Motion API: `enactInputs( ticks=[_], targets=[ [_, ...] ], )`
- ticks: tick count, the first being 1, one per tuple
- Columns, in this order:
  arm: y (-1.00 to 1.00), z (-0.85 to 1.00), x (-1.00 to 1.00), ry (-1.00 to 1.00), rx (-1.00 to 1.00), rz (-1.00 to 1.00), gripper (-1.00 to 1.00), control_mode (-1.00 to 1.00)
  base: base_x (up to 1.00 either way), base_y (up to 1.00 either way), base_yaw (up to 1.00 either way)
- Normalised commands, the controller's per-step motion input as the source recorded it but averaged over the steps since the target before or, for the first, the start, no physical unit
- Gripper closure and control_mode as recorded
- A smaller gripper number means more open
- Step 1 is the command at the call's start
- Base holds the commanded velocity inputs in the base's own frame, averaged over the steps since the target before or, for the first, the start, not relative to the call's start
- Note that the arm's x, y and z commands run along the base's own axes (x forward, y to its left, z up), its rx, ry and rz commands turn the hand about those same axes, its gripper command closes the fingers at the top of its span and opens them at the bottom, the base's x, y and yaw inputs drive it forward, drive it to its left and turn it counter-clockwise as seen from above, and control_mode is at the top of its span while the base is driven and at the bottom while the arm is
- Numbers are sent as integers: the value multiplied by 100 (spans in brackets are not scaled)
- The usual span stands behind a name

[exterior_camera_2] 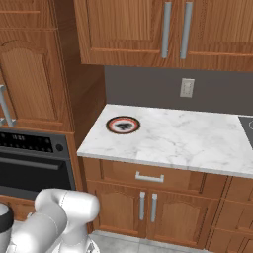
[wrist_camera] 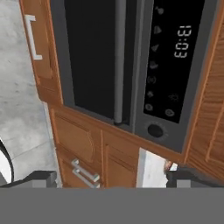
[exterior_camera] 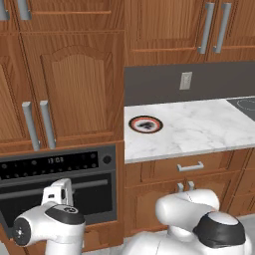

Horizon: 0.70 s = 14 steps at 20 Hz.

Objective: Take the fish from the oven and place it on the plate on the counter.

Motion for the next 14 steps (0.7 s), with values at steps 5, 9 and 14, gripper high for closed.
enactInputs(
  ticks=[5, 9, 14],
  targets=[
    [15, -61, 0, 0, -1, 5, -100, -100, 0, 0, 0],
    [2, -58, 0, 0, 0, 4, -100, -100, 0, 0, 0],
    [0, -53, 0, 0, 0, 1, -100, -100, 0, 0, 0]
  ],
)
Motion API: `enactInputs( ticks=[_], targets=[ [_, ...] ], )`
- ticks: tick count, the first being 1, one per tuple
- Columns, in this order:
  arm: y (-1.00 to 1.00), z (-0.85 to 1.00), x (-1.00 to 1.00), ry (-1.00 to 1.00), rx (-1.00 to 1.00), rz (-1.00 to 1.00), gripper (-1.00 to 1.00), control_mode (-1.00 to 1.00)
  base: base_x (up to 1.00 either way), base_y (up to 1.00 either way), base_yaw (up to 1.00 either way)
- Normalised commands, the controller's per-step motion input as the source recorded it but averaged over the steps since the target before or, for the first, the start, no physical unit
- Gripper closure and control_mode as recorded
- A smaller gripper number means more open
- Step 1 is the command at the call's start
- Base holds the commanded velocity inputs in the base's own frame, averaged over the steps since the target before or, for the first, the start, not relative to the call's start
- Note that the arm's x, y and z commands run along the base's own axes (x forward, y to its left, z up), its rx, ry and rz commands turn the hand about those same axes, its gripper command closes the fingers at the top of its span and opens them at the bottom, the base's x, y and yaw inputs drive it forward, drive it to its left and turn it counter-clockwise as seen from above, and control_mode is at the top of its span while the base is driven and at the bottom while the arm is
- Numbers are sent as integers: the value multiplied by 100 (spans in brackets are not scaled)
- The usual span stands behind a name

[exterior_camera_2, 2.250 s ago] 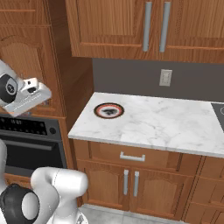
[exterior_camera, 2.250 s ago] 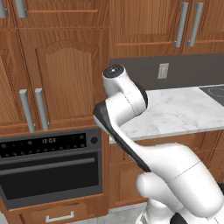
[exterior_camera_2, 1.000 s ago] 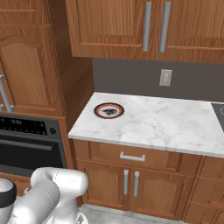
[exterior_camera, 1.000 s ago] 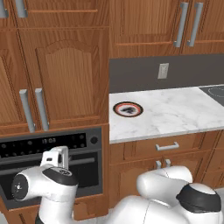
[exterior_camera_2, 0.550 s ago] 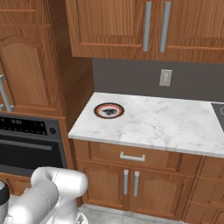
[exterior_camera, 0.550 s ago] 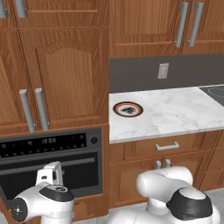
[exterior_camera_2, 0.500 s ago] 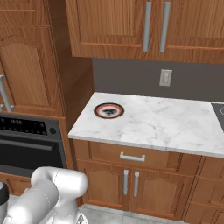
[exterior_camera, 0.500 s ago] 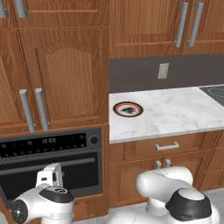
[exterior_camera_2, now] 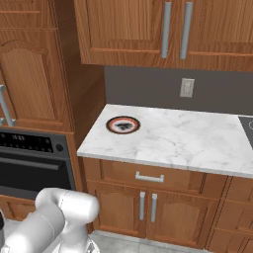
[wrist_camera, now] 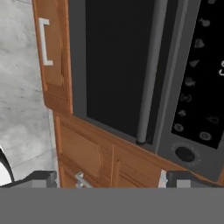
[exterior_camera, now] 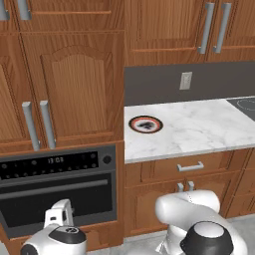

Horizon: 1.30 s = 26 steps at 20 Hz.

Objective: Take the fish from the oven and place it on the plate on the counter.

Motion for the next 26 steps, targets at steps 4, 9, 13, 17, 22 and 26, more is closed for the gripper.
enactInputs(
  ticks=[4, 9, 13, 17, 22, 26],
  targets=[
    [3, -54, 3, 0, 0, 0, -100, -100, 0, 0, 0],
    [3, -52, 6, 1, 0, 0, -100, -100, 0, 0, 0],
    [4, -48, 9, 3, 0, 0, -100, -100, 0, 0, 0],
    [5, -40, 15, 2, 0, 0, -100, -100, 0, 0, 0],
    [0, -39, 40, 0, 0, 0, -100, -100, 0, 0, 0],
    [5, -21, 69, -13, 0, 4, -100, -100, 0, 0, 0]
  ],
)
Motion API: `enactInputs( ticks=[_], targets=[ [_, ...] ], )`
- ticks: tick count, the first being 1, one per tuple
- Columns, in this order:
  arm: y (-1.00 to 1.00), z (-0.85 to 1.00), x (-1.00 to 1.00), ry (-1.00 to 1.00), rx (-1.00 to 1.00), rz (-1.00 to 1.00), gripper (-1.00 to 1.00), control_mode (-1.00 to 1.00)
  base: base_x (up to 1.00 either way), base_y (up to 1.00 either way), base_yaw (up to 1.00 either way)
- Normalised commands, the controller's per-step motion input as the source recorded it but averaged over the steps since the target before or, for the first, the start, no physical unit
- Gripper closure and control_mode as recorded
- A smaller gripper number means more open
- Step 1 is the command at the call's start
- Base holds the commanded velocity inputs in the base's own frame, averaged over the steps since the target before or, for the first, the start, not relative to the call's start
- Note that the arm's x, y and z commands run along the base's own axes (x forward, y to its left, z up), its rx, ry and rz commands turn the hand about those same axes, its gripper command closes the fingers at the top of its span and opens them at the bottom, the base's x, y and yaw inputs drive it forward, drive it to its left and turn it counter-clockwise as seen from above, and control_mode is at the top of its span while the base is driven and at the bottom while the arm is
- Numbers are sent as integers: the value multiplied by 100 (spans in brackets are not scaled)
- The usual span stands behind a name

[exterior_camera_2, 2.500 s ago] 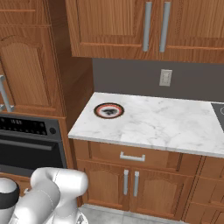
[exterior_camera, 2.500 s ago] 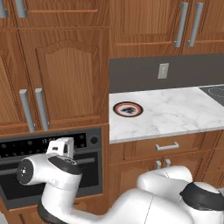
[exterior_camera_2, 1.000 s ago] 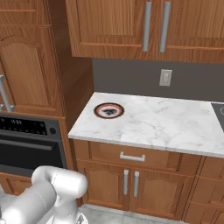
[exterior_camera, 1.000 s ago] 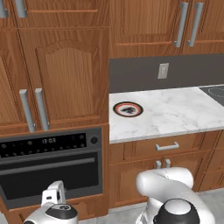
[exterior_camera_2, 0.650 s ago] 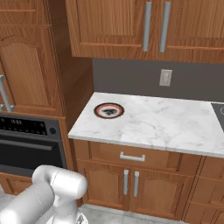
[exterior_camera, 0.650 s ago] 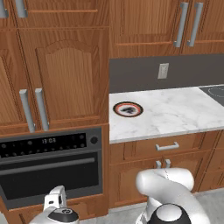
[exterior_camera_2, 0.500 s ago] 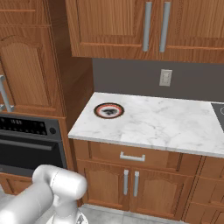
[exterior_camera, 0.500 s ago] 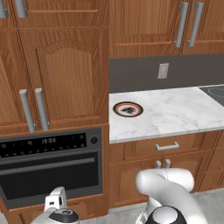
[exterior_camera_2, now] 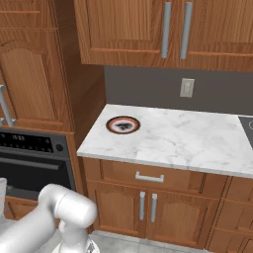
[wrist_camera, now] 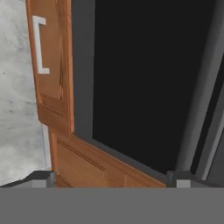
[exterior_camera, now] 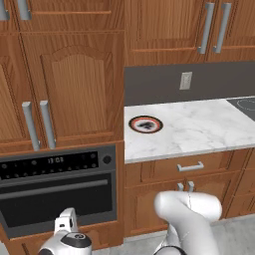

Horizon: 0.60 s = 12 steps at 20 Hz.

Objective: Take the fish from the oven and place it on the plate on the counter.

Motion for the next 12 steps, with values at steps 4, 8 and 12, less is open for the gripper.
enactInputs(
  ticks=[4, 8, 12],
  targets=[
    [1, -1, 46, -25, 0, 6, -100, -100, 0, 0, 0],
    [0, 0, 34, -22, -2, 5, -100, -100, 0, 0, 0],
    [7, -1, 23, -18, -2, 4, -100, -100, 0, 0, 0]
  ],
)
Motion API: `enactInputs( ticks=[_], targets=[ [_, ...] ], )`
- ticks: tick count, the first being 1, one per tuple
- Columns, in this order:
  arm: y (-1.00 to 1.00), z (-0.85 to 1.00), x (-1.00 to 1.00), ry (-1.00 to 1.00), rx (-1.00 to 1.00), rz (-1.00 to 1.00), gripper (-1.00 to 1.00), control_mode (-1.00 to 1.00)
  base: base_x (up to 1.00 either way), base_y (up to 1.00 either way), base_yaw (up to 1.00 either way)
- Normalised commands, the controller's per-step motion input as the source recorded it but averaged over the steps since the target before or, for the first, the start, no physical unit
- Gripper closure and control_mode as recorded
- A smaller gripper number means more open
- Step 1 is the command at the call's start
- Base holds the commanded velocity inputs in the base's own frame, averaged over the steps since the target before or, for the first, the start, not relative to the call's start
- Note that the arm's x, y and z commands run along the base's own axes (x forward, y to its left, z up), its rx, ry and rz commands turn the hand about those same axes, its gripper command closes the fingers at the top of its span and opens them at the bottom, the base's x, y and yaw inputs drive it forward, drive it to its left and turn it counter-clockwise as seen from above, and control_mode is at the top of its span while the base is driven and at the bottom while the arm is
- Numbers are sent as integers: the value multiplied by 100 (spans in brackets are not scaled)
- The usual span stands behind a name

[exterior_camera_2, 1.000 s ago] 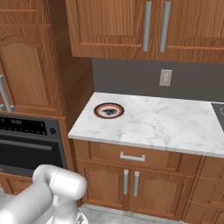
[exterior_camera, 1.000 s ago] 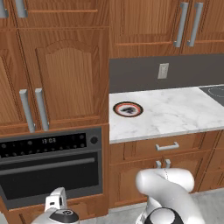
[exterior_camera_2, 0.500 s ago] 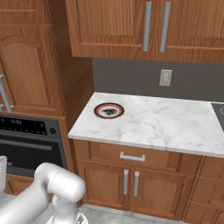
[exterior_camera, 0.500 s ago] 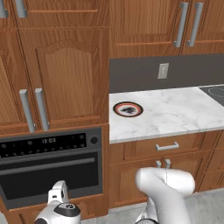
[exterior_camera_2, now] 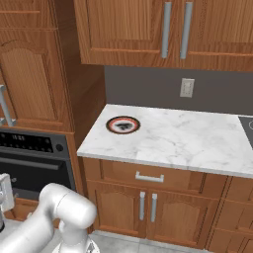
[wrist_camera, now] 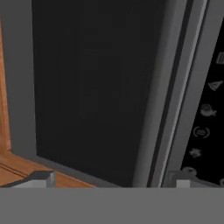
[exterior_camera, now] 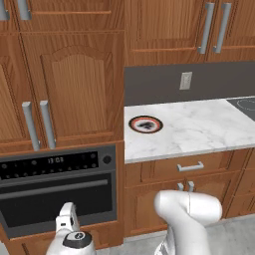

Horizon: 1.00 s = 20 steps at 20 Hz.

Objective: Take the fish from the oven and place it on the plate on the counter.

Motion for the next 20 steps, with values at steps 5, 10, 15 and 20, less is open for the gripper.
enactInputs(
  ticks=[5, 10, 15, 20],
  targets=[
    [16, 0, 26, -9, 0, 2, -100, -100, 0, 0, 0],
    [17, 0, 51, -3, 0, 1, -100, -100, 0, 0, 0],
    [5, 0, 74, 0, 0, 0, -100, -100, 0, 0, 0],
    [9, 0, 63, -2, 0, 0, -100, -100, 0, 0, 0]
  ],
)
